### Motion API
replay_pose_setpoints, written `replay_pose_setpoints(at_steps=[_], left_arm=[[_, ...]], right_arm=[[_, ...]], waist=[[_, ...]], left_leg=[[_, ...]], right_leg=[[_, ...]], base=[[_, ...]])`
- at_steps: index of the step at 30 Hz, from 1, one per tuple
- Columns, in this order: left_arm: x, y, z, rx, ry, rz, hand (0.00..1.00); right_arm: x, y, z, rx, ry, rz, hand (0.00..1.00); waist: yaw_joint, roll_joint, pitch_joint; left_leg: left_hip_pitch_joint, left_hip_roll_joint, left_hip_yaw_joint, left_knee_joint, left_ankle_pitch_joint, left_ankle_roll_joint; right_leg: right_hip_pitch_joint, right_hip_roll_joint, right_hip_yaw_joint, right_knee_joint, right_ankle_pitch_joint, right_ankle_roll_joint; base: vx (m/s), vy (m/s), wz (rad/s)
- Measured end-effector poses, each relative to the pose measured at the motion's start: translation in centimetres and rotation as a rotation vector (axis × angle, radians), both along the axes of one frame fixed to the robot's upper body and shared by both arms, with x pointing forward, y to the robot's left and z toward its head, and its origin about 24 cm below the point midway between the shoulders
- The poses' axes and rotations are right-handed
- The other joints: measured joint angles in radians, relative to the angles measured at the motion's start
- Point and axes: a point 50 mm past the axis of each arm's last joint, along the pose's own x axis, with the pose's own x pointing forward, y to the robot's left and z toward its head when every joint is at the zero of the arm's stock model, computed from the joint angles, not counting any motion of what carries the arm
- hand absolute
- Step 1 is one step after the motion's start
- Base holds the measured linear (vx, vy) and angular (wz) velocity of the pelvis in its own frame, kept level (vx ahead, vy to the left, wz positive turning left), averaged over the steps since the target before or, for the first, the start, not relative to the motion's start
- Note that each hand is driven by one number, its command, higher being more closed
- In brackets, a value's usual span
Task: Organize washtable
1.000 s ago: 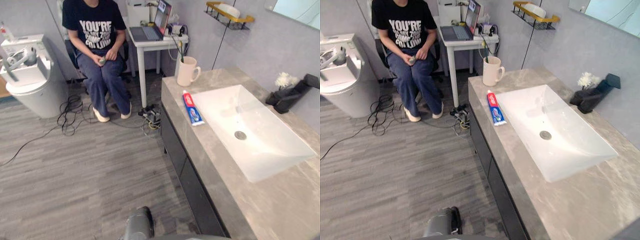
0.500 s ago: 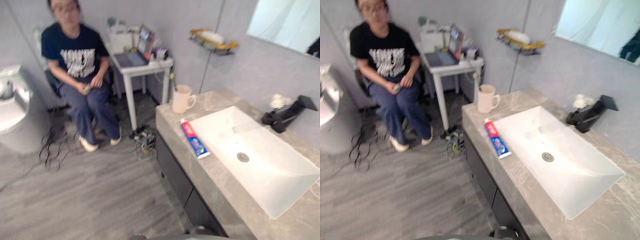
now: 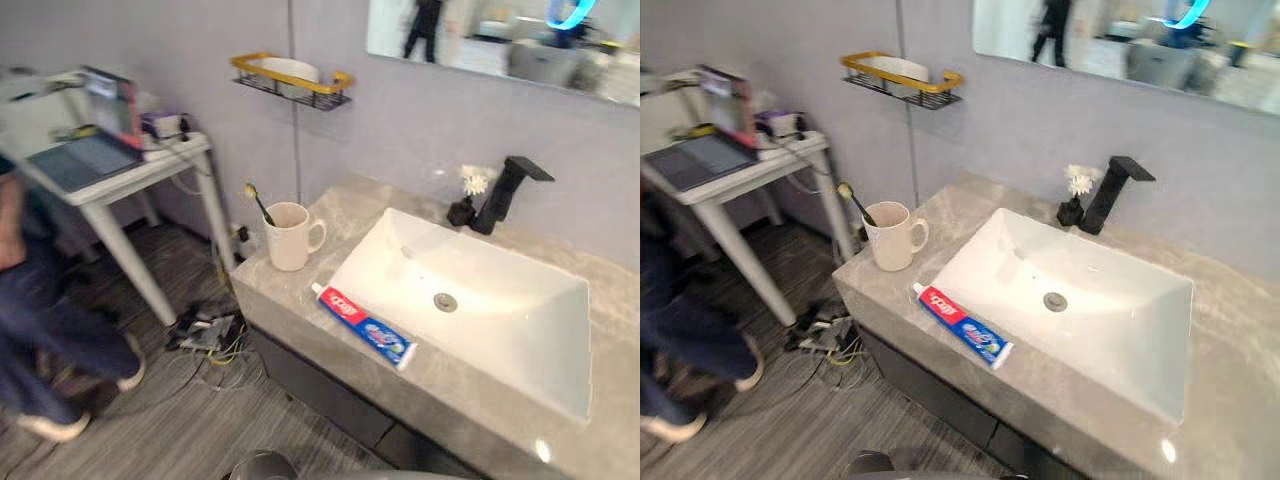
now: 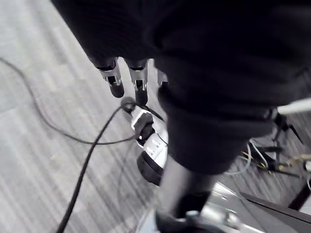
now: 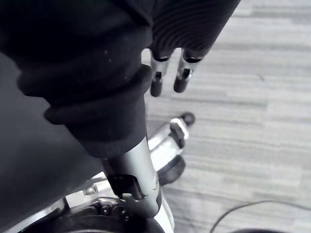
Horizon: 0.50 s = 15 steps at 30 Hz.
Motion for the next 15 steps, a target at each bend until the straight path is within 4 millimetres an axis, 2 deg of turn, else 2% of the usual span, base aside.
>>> replay_pose_setpoints(at_steps=[1,2,3,4,5,6,7,8,9,10,11,12,13,14,15], left_arm=[[0.0,0.8,0.2,0.019,0.002,-0.017,0.0],[0.0,1.4,0.3,0.031,0.013,-0.045,0.0],[-0.2,1.4,0.3,0.029,0.02,-0.043,0.0],[-0.2,1.6,0.3,0.03,0.023,-0.034,0.0],[-0.2,1.3,0.2,0.021,0.03,-0.036,0.0],[-0.5,1.1,0.2,0.02,0.053,-0.053,0.0],[-0.7,1.2,0.2,0.024,0.065,-0.058,0.0],[-0.8,1.2,0.2,0.025,0.076,-0.074,0.0],[-0.8,1.2,0.1,0.022,0.078,-0.084,0.0],[-0.7,1.0,0.1,0.019,0.08,-0.095,0.0],[-0.7,0.8,0.0,0.01,0.083,-0.101,0.0],[-0.8,0.6,-0.1,0.007,0.086,-0.107,0.0],[-0.8,0.4,-0.2,-0.002,0.099,-0.112,0.0],[-0.6,-0.1,-0.4,-0.018,0.105,-0.116,0.0],[-0.6,-0.1,-0.5,-0.019,0.106,-0.111,0.0]], right_arm=[[-0.3,0.5,-0.1,0.013,0.006,-0.025,0.0],[-0.5,1.0,-0.2,0.036,-0.003,-0.067,0.0],[-0.6,1.1,-0.2,0.041,-0.008,-0.092,0.0],[-0.2,1.4,-0.3,0.049,-0.023,-0.137,0.0],[-0.1,0.9,-0.2,0.037,-0.026,-0.149,0.0],[0.2,0.2,-0.1,0.023,-0.033,-0.131,0.0],[0.4,0.0,-0.1,0.023,-0.039,-0.123,0.0],[0.5,-0.2,0.0,0.018,-0.043,-0.113,0.0],[0.6,-0.3,0.0,0.016,-0.042,-0.1,0.0],[0.9,-0.6,0.0,0.012,-0.039,-0.05,0.0],[1.5,-0.7,0.0,0.01,-0.039,0.008,0.0],[1.7,-0.8,0.0,0.008,-0.041,0.027,0.0],[1.9,-0.8,0.0,0.007,-0.041,0.049,0.0],[1.8,-1.2,0.0,-0.003,-0.035,0.045,0.0],[1.5,-1.4,0.0,-0.004,-0.027,0.041,0.0]], waist=[[-0.013,-0.029,-0.009],[-0.048,-0.042,-0.013],[-0.054,-0.043,-0.013],[-0.039,-0.06,-0.013],[-0.025,-0.05,-0.014],[-0.028,-0.043,-0.014],[-0.034,-0.04,-0.015],[-0.037,-0.043,-0.015],[-0.038,-0.044,-0.016],[-0.038,-0.046,-0.018],[-0.039,-0.044,-0.019],[-0.045,-0.042,-0.021],[-0.061,-0.049,-0.024],[-0.067,-0.023,-0.014],[-0.068,-0.019,-0.014]], left_leg=[[0.0,-0.039,0.026,0.031,-0.058,-0.019],[0.007,-0.046,0.087,0.042,-0.141,-0.104],[0.018,-0.051,0.138,0.051,-0.189,-0.112],[0.032,-0.057,0.241,0.079,-0.222,-0.078],[0.071,-0.054,0.338,0.069,-0.233,-0.049],[0.123,-0.055,0.423,0.026,-0.223,-0.012],[0.14,-0.057,0.462,0.005,-0.216,0.002],[0.167,-0.076,0.529,-0.05,-0.195,0.032],[0.175,-0.089,0.553,-0.08,-0.18,0.039],[0.187,-0.116,0.611,-0.146,-0.146,0.053],[0.19,-0.144,0.658,-0.215,-0.111,0.062],[0.196,-0.158,0.676,-0.247,-0.087,0.069],[0.2,-0.189,0.69,-0.308,-0.046,0.082],[0.217,-0.199,0.69,-0.358,-0.005,0.089],[0.231,-0.208,0.682,-0.389,0.02,0.089]], right_leg=[[0.007,-0.039,0.049,-0.017,-0.005,0.015],[-0.011,-0.046,0.078,0.012,0.032,0.026],[-0.033,-0.07,0.079,0.01,0.069,0.041],[-0.074,-0.108,0.097,0.014,0.148,0.042],[-0.108,-0.144,0.012,-0.002,0.257,-0.053],[-0.141,-0.196,-0.173,0.007,0.323,-0.15],[-0.158,-0.219,-0.274,0.045,0.321,-0.157],[-0.185,-0.252,-0.463,0.134,0.301,-0.144],[-0.19,-0.262,-0.534,0.171,0.285,-0.129],[-0.191,-0.254,-0.63,0.216,0.257,-0.094],[-0.173,-0.214,-0.666,0.199,0.213,-0.083],[-0.16,-0.188,-0.673,0.159,0.195,-0.081],[-0.113,-0.162,-0.682,0.023,0.19,-0.085],[-0.08,-0.139,-0.684,-0.077,0.246,-0.07],[-0.055,-0.128,-0.683,-0.131,0.275,-0.066]], base=[[0.17,0.815,-1.12],[0.11,0.75,-0.67],[0.03,0.616,-1.06],[-0.11,0.649,-1.66],[-0.16,0.618,-2.21],[-0.17,0.568,-1.8],[-0.21,0.548,-1.58],[-0.18,0.364,-1.11],[-0.19,0.364,-1.36],[-0.12,0.195,-1.3],[-0.1,0.165,-1.24],[-0.05,0.1,-0.91],[-0.04,0.063,-0.48],[-0.03,0.054,-0.29],[-0.04,0.03,-0.29]])
